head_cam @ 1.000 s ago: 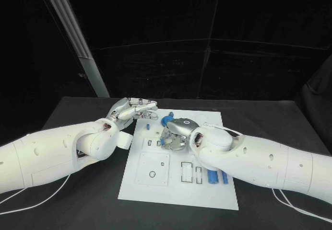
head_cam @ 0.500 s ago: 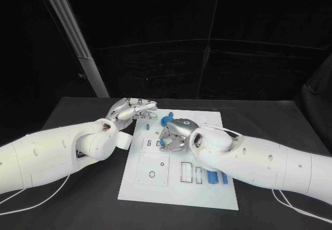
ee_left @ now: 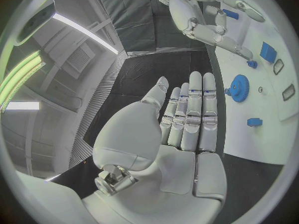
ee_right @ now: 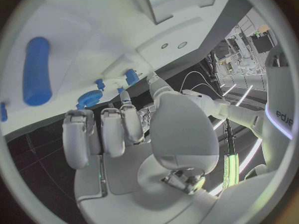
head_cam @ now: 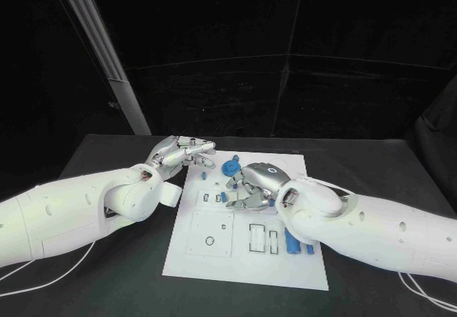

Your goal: Assemble the parts on the task board

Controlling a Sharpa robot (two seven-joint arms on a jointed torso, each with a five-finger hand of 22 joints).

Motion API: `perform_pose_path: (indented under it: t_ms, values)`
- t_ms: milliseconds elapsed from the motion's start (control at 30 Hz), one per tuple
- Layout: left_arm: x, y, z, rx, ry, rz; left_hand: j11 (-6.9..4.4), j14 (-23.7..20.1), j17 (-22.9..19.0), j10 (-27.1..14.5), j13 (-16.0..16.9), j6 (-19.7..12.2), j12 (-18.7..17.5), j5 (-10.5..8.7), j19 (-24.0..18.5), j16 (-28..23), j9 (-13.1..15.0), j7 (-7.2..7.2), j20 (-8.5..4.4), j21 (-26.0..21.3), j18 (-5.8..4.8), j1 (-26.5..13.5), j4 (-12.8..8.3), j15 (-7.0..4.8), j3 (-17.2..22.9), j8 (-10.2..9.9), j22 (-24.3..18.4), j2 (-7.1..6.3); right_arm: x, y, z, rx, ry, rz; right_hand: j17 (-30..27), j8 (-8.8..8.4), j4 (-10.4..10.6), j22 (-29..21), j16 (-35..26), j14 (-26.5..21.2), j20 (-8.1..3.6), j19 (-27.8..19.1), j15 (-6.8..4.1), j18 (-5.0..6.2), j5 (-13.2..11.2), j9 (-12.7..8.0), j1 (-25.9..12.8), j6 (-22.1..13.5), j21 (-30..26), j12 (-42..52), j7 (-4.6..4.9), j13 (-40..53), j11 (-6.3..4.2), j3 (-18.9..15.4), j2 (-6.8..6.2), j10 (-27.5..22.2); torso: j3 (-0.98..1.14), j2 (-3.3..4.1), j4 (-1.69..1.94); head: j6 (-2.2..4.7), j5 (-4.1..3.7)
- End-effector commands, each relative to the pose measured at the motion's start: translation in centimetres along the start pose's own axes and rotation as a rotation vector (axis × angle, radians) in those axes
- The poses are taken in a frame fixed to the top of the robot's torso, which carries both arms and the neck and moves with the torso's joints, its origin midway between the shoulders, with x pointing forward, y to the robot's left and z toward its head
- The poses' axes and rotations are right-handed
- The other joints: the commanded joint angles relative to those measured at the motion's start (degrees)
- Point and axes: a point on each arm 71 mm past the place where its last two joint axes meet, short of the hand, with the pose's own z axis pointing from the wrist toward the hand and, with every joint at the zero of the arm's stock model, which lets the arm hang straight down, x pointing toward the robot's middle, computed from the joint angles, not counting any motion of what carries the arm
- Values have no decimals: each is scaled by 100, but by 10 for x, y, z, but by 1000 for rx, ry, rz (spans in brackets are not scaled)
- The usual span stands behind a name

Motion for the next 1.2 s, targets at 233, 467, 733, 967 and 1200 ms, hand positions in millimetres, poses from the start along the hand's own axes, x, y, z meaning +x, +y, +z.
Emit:
perform_pose_path:
  t_ms: [233,467,733,967,1200]
  values:
    - [-1,6,-3,-261,104,283,-472,1176,3340,1217,678,545,567,62,1313,3891,288,-418,-623,1506,50,-495,229,-598,-392,150,870,30,-53,-30,-31,-41,1,374,-572,37,-95,253,-623,66,28,-211,22,229,-19,58,396,133,-662,-968,-50,-423,-38,116,192,-525,19,-98,-16,21,29]
    - [6,9,2,-552,217,599,-651,1148,6221,1229,4193,630,3275,-102,1529,6406,990,-572,-685,3760,-291,-666,329,-675,-765,306,3629,149,-80,-67,-52,57,-35,485,-670,24,-150,155,-736,58,16,-255,13,248,10,63,408,145,-747,-1094,-56,-543,-47,131,248,-560,41,-212,-5,-34,43]
    - [12,6,26,-723,233,885,-740,1287,7093,1696,7089,600,6301,-54,1908,7090,1908,-649,-754,4894,-499,-1485,1322,-753,-1503,702,5305,310,-87,-87,-61,117,-44,506,-758,17,-227,50,-847,58,2,-291,2,268,449,67,416,151,-837,-1212,-60,-658,-56,172,283,-593,84,-312,-5,-85,100]
    - [27,9,42,-751,232,939,-755,1354,7430,1790,7708,340,6905,-74,2084,7341,2868,-693,-779,5357,-601,-941,1499,-762,-1708,1030,6048,357,-87,-90,-61,136,-40,500,-772,15,-260,9,-892,73,-2,-292,-1,275,676,67,367,148,-880,-1247,-62,-707,-60,195,271,-592,103,-338,1,-110,116]
    - [38,15,50,-783,246,968,-800,1403,7649,1892,7992,203,7181,-59,2187,7502,3777,-730,-788,5589,-659,-825,1612,-781,-1866,1280,6445,342,-88,-94,-60,153,-43,497,-767,15,-272,13,-901,81,-5,-282,-3,273,754,68,349,148,-883,-1247,-64,-715,-62,207,264,-585,106,-322,-8,-123,136]
